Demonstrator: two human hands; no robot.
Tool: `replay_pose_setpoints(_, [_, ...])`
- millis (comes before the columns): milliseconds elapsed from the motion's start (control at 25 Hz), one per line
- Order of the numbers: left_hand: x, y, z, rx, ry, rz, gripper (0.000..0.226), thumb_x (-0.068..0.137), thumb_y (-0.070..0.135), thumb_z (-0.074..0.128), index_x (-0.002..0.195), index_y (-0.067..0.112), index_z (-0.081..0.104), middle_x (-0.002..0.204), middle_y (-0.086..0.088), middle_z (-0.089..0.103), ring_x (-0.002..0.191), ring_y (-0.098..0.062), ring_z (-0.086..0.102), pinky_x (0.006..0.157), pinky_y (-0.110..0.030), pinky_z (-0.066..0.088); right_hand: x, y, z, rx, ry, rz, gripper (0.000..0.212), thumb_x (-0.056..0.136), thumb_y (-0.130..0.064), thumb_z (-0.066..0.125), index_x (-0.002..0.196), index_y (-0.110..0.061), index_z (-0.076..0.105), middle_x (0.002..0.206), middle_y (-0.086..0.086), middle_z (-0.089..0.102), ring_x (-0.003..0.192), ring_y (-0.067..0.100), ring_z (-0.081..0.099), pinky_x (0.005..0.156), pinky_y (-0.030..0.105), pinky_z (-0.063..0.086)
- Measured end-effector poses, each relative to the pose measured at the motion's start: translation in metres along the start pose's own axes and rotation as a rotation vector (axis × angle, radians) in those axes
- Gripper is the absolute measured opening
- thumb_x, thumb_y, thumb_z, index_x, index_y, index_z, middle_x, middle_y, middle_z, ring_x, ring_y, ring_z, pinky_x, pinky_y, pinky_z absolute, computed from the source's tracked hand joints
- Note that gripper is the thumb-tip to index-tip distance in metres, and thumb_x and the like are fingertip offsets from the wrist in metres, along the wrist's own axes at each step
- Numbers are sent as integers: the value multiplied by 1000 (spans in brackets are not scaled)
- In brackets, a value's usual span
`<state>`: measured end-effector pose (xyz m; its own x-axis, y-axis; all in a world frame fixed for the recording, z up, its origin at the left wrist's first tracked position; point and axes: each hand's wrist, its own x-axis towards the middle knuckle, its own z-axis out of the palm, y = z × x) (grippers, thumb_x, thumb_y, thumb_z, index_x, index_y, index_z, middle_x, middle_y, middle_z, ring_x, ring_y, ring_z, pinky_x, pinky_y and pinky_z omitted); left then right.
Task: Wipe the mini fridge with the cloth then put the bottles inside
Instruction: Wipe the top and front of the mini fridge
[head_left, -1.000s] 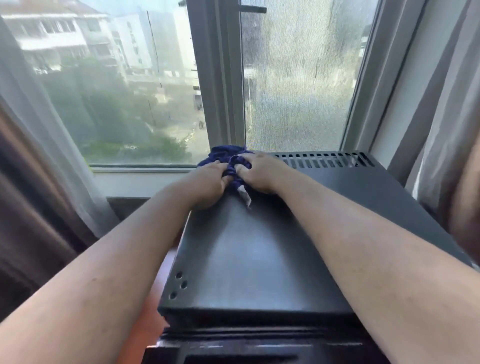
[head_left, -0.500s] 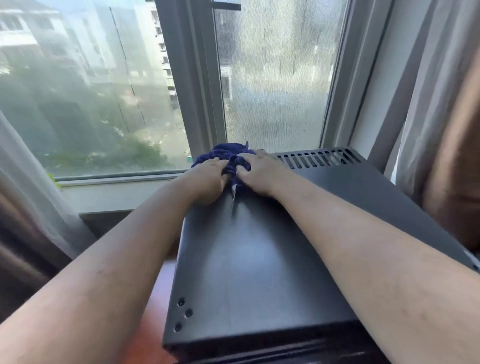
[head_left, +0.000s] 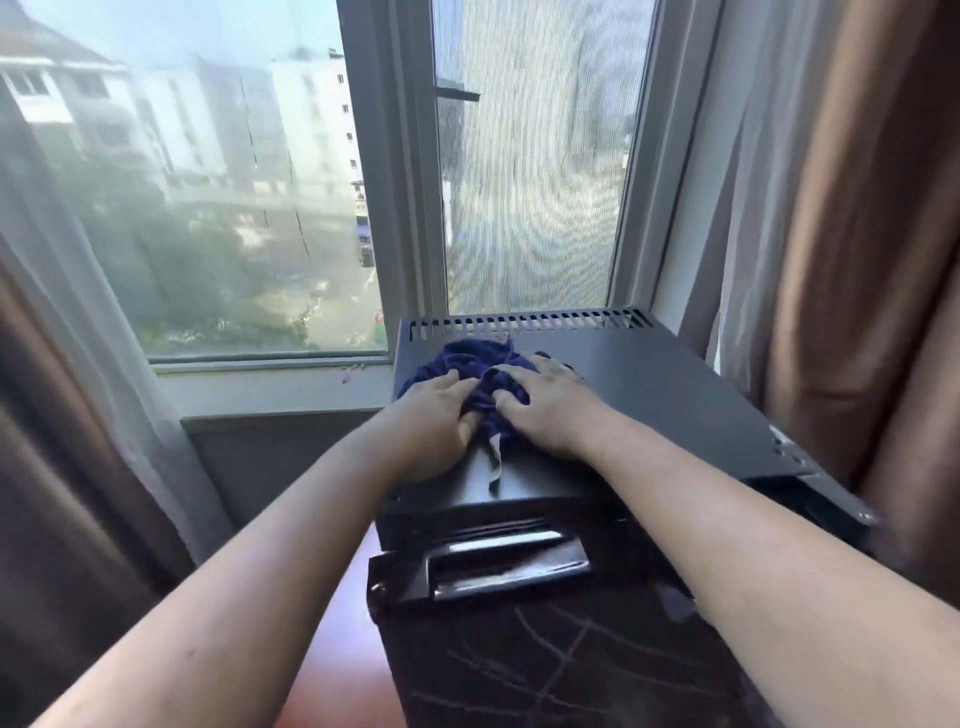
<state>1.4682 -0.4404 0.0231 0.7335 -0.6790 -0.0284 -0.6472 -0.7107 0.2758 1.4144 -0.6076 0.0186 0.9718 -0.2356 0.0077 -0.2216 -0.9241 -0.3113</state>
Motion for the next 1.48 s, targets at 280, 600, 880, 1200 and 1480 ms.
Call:
replay_pose_setpoints(280, [-81, 83, 26, 24, -2, 4, 61, 107, 40, 39, 162, 21, 19, 171, -4, 14, 157, -25, 12, 127, -38, 12, -111, 39, -4, 46, 57, -15, 59, 101, -57, 36, 157, -38, 35, 171, 5, 21, 159, 25, 14, 130, 44, 12])
replay_pose_setpoints(600, [-109, 157, 49, 63, -41, 46, 61, 109, 41, 30, 162, 17, 13, 171, -10, 0, 158, -26, 1, 126, -35, 3, -179, 79, -23, 59, 95, 99, 57, 102, -53, 36, 158, -42, 33, 173, 3, 16, 160, 25, 12, 130, 43, 6])
replay_pose_setpoints(880, [-68, 171, 47, 149, -68, 106, 57, 109, 37, 32, 161, 15, 22, 170, -13, 11, 156, -30, 14, 125, -38, 13, -173, 92, -6, 56, 328, 180, 58, 97, -49, 43, 154, -37, 41, 170, 4, 26, 158, 26, 19, 130, 46, 9])
replay_pose_setpoints(1200, [-18, 138, 5, 83, 83, 292, 23, 95, 30, 64, 114, 19, 73, 112, -5, 75, 106, -29, 66, 91, -37, 50, -141, 82, 4, 216, 679, 101, 32, 91, -28, 57, 116, -18, 74, 124, 4, 69, 118, 28, 61, 110, 41, 44])
replay_pose_setpoints(1480, [51, 120, -23, -36, 364, 339, 18, 96, 26, 59, 112, 21, 66, 105, -11, 75, 96, -33, 68, 83, -39, 55, -64, 81, -45, 374, 734, 48, 23, 97, -15, 58, 113, -7, 74, 112, 13, 73, 108, 29, 65, 92, 26, 42])
